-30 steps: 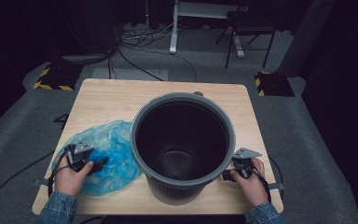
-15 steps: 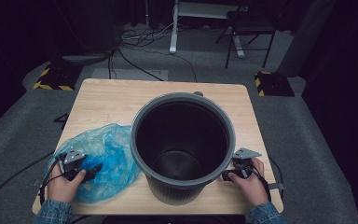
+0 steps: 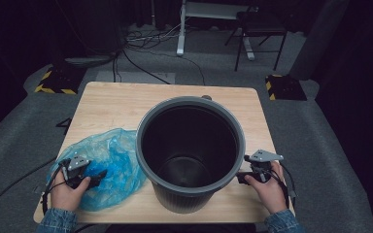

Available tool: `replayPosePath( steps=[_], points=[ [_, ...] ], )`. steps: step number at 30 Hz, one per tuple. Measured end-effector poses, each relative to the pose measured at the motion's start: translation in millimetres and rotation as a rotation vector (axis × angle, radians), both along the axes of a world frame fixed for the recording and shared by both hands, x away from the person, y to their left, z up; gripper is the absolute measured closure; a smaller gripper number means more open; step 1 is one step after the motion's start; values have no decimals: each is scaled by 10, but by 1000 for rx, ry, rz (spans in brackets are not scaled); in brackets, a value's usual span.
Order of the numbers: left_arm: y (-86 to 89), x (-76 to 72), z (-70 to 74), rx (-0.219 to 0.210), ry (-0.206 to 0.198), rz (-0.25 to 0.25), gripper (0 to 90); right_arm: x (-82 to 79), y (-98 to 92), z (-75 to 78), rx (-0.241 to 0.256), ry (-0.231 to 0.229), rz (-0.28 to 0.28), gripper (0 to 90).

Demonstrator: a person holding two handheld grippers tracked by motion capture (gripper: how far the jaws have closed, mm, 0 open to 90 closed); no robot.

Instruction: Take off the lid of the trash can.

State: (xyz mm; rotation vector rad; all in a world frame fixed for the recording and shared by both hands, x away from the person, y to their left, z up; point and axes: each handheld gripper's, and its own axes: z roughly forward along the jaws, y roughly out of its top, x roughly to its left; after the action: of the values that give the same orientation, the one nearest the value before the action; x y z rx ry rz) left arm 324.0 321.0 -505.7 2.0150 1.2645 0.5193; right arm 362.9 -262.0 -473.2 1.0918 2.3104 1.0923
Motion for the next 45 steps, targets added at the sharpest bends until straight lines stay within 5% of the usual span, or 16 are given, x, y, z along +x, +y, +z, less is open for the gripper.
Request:
replayPosePath(
  steps=[12, 21, 45],
  points=[
    [-3, 0, 1, 12, -3, -4, 288, 64, -122, 280, 49, 2, 13, 218],
    [-3, 1, 0, 10, -3, -4, 288, 137, -233, 567, 37, 10, 39, 208],
    [-2, 0, 0, 8, -3, -3, 288, 255, -330, 1417, 43, -66, 89, 205]
  ],
)
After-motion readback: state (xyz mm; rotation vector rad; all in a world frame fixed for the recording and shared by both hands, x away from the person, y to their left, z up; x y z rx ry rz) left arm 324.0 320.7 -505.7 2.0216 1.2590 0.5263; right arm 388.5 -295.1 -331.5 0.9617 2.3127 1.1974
